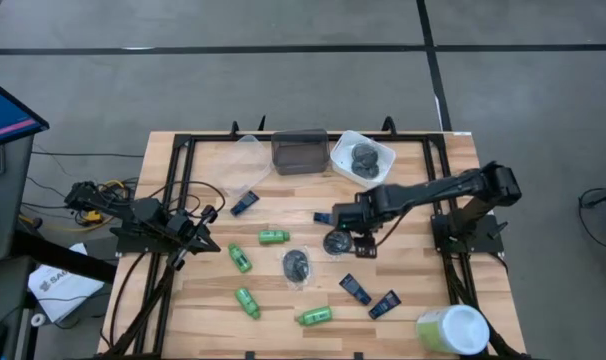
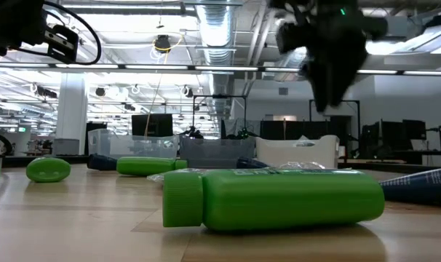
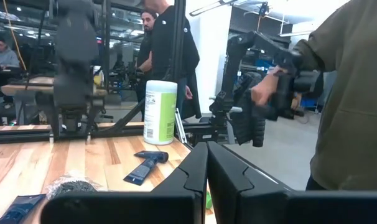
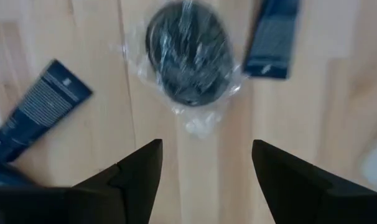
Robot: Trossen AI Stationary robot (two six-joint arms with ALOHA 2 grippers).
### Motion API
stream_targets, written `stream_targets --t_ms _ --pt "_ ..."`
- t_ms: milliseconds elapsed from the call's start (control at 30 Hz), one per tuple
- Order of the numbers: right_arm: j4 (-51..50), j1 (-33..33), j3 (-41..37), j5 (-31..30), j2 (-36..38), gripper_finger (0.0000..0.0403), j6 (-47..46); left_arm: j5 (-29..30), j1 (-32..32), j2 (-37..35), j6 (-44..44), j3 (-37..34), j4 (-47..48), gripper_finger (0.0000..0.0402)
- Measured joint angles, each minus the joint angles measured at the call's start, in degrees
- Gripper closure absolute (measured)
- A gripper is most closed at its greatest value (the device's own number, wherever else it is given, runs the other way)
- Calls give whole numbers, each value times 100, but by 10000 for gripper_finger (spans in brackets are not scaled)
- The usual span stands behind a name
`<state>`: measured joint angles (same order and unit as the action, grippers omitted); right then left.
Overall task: Pick & Place Travel size toiletries
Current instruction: Put the black hairbrush into the white bin
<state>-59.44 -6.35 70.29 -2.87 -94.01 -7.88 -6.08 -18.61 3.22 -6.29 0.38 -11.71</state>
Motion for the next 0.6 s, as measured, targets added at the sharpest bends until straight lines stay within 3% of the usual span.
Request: stream_targets --t_ms 200,600 --pt "1002 12 -965 91 106 163 -57 2 0 0 -1 0 -9 399" --pt "2244 233 -1916 158 91 163 -75 1 0 20 1 0 -36 399"
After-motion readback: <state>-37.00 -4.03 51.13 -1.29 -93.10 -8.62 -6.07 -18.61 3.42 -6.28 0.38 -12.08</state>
